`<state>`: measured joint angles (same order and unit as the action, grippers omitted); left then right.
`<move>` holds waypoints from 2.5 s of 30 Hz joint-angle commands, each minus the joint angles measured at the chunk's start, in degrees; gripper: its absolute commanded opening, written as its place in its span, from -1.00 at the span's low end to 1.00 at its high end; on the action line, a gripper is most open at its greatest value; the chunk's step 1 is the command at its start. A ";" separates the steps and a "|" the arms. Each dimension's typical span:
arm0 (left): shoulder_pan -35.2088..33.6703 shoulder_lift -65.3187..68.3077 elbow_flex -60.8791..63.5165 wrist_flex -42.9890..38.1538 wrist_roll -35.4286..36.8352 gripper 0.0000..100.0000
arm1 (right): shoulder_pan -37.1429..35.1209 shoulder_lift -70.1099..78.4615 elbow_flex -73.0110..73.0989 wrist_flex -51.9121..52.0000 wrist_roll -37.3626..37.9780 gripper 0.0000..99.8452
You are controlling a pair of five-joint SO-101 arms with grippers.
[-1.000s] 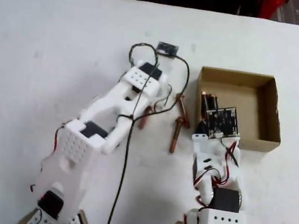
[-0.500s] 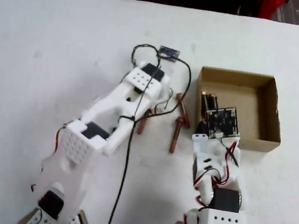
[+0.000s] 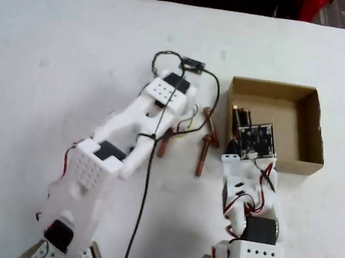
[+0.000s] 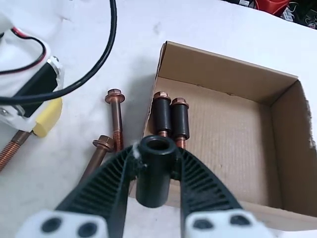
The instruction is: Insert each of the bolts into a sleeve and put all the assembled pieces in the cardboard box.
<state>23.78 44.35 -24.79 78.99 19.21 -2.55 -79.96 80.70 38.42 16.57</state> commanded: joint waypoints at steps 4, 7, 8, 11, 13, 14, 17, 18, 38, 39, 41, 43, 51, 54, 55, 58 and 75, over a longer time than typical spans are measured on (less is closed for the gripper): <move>0.31 -0.22 -0.35 -3.52 -0.53 -0.94 | 0.40 -0.84 -0.53 -1.36 -0.18 -0.97; 0.13 -0.22 -0.26 -3.16 -0.53 -0.95 | 0.22 -0.84 -0.44 -1.36 -0.26 -0.97; 0.13 -0.22 -0.26 -2.46 -0.53 -0.95 | 0.22 -0.84 -0.44 -1.36 -0.44 -0.97; 0.57 -0.31 -0.44 0.00 -0.62 -0.95 | 0.22 -0.84 -0.44 -1.36 -0.44 -0.97; 0.66 -0.66 -0.79 2.46 -0.62 -0.95 | 0.13 -0.84 -0.44 -1.36 -0.09 -0.97; 0.66 -0.84 -0.79 3.43 -0.62 -0.95 | 0.13 -0.84 -0.44 -1.36 -0.09 -0.97; 0.66 -0.92 -0.79 5.01 -1.76 -0.95 | -0.57 -0.84 -0.44 -1.36 -0.09 -0.97; 0.66 -0.92 -0.79 5.19 -4.40 -0.95 | -1.36 -0.84 -0.35 -1.36 -0.09 -0.97; 1.36 -0.92 -17.32 22.68 -14.15 -0.96 | -5.85 -0.84 1.76 -1.45 -0.44 -0.97; 1.36 -0.92 -19.43 22.77 -14.24 -0.96 | -5.41 -0.84 1.76 -1.45 -0.44 -0.97; 1.27 -0.92 -22.51 22.95 -14.33 -0.96 | -4.88 -0.84 1.93 -1.45 -0.44 -0.97; 1.27 -0.92 -24.62 22.95 -14.42 -0.96 | -4.79 -0.84 1.93 -1.45 -0.44 -0.97; -2.15 -5.67 -26.99 23.30 -14.42 -0.96 | -5.85 -0.84 1.93 -2.42 -0.44 -0.97; -4.00 -12.26 -22.15 23.30 -14.42 -0.96 | -8.57 -0.84 2.02 -4.18 -0.44 -0.97; -4.44 -14.55 -19.25 23.21 -14.51 -0.96 | -9.80 -0.84 2.02 -4.79 -0.44 -0.97; -5.58 -21.14 -10.73 23.03 -15.47 -0.96 | -13.58 -0.84 2.02 -5.93 -0.44 -0.97; -15.52 -48.57 15.12 20.84 -23.21 -0.96 | -29.23 -0.75 2.02 -16.75 -0.53 -0.97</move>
<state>9.19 2.07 -11.78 101.41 -1.63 -28.40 -79.96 83.43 24.62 16.57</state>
